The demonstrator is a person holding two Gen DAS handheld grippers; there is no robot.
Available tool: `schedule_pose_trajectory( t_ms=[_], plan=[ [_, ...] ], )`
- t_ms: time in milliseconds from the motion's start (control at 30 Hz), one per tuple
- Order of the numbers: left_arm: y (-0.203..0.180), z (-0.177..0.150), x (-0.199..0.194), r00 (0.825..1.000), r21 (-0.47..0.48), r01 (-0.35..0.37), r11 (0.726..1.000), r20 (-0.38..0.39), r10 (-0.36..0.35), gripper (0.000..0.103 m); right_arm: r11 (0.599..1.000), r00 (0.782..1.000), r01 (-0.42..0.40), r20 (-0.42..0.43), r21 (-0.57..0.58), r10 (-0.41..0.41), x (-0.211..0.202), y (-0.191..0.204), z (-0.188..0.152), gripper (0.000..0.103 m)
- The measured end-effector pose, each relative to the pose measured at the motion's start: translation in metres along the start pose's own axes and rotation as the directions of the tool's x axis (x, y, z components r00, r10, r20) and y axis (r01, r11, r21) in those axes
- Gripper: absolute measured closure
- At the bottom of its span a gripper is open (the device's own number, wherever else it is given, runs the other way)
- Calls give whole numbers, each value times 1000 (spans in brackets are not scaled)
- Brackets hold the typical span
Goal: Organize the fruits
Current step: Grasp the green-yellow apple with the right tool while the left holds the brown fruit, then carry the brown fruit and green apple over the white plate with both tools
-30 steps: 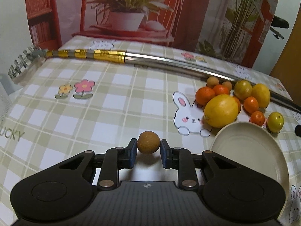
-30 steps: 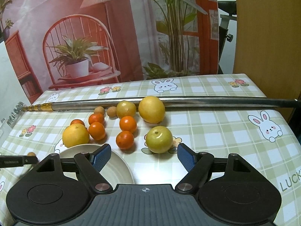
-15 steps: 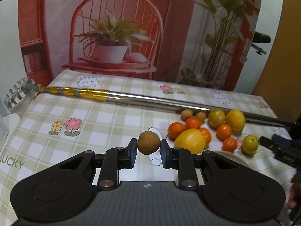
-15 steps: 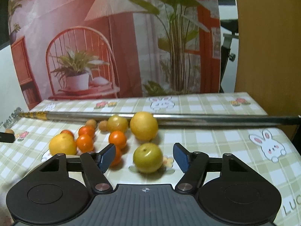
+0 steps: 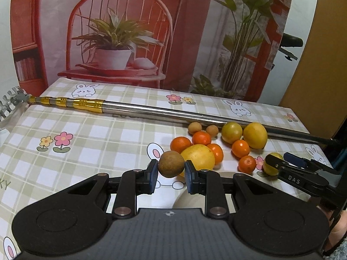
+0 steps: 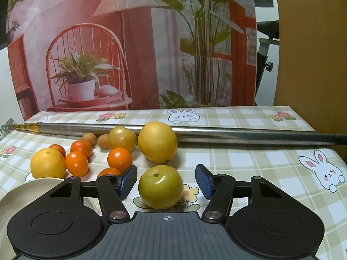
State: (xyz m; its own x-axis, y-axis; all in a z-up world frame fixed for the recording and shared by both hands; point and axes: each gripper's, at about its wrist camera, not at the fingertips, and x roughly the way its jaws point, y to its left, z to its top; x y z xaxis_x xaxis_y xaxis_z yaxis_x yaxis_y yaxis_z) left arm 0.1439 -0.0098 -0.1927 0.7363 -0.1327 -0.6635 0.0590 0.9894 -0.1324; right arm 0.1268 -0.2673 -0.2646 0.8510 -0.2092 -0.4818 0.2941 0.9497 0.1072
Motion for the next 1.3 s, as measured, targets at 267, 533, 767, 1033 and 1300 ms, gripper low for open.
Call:
schedule_pose_trajectory(
  t_ms=[267,533,767,1033,1300],
  plan=[
    [-3,-11,2,1000,10,20,1000,-16,-20,75,999,999,0,-37,-37,-2,7,7,-5,51],
    [-6,-21,2,999,20,39,999,-34,-38,75,996,999,17,-40,-86,-20,7,15,-9,58],
    [-8,-26,2,997,32,57,998,-49,-56,75,995,999,33,-30,-99,-36,5,18,-12,59],
    [-12,-30,4,994,47,57,997,-96,-53,75,995,999,14,-44,-103,-18,5,18,-10,59],
    [-12,-35,-1,991,46,64,997,-117,-58,75,999,999,-27,-28,-37,26,-32,22,-6,59]
  ],
)
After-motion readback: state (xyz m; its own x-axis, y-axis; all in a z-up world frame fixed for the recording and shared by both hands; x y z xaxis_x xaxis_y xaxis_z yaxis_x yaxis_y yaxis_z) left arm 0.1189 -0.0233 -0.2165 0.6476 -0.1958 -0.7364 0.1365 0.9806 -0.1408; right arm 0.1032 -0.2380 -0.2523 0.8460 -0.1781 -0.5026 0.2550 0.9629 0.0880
